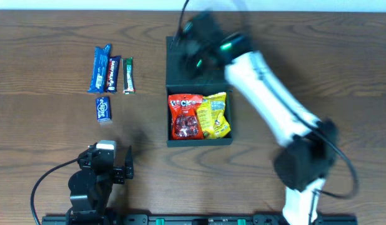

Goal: Pack container
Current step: 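Withdraw the right gripper up and away from the box, then move the left gripper to the blue wrapped bar on the left, then grasp the blue wrapped bar with the left gripper and lift it, then carry the blue bar into the box's right side and release it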

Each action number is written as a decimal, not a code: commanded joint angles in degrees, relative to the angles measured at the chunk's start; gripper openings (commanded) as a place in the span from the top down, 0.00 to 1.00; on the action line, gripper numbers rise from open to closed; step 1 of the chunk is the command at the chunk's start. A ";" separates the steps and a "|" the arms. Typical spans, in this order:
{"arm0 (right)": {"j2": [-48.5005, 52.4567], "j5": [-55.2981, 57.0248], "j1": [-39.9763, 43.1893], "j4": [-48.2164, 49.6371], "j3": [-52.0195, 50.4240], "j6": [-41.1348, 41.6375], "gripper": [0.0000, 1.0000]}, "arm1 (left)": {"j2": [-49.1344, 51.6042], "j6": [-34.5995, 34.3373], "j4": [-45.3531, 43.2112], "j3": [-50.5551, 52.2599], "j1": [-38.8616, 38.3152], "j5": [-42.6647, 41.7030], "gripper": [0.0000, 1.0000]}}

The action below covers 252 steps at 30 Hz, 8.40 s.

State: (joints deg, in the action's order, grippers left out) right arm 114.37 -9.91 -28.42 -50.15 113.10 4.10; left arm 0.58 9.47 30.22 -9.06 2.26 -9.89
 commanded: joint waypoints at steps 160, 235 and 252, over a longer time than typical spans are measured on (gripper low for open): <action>0.46 -29.00 20.46 -11.15 1.42 -20.41 0.01 | 138.94 8.52 20.41 -108.41 10.67 -1.73 0.47; -2.32 -34.51 37.35 -18.05 1.53 -26.29 0.01 | 124.76 -41.27 33.70 -107.54 -38.07 2.51 0.94; -2.40 -34.51 38.86 -18.25 1.53 -26.25 0.01 | 124.76 -52.24 29.97 -97.59 -43.91 -1.99 0.94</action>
State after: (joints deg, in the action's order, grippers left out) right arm 113.60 -42.96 10.22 -68.27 114.65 -21.21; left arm 125.29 -40.99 59.88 -107.18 -40.38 -10.87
